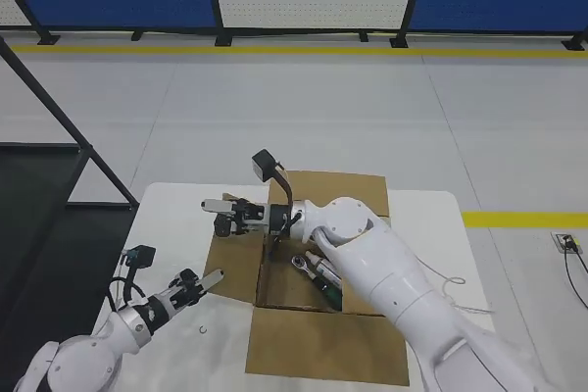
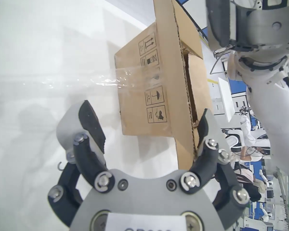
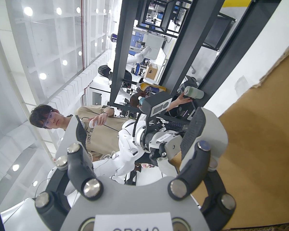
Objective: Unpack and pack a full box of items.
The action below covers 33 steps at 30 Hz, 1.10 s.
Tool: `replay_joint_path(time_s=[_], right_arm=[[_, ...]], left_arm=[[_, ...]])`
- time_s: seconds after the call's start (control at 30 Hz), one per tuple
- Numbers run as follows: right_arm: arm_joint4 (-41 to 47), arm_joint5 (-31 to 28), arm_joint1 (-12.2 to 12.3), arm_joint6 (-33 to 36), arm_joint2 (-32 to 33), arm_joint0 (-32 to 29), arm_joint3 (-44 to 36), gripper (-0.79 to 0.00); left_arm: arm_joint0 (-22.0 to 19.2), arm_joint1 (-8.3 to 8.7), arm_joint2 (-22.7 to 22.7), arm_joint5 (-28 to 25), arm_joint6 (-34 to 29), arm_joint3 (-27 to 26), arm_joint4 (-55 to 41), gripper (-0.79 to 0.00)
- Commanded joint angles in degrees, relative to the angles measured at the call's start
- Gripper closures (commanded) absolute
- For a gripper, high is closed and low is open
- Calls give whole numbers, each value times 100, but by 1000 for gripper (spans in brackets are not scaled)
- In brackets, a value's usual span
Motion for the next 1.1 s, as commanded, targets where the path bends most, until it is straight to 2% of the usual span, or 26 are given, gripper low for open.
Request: replay_joint_path(time_s=[0.0, 0.17, 0.3, 0.6, 0.8, 1.07], right_arm=[[4, -212, 71, 78, 152, -47, -44, -785], [120, -597, 359, 419, 687, -327, -296, -785], [125, -677, 641, 629, 1182, -703, -740, -785], [-233, -177, 1153, 688, 2140, -1744, -2223, -785], [-499, 266, 1279, 632, 2339, -2087, -2861, -785], [-691, 532, 1300, 580, 2273, -2085, -3026, -785]], left_arm=[[17, 3, -38, 38, 63, 62, 34, -785], [54, 7, -54, 112, 184, 263, 202, -785], [37, 7, 14, 145, 209, 422, 348, -785], [23, 2, 114, 107, 226, 600, 411, -785], [31, 2, 186, 145, 177, 655, 481, -785], [78, 3, 225, 152, 133, 683, 510, -785]])
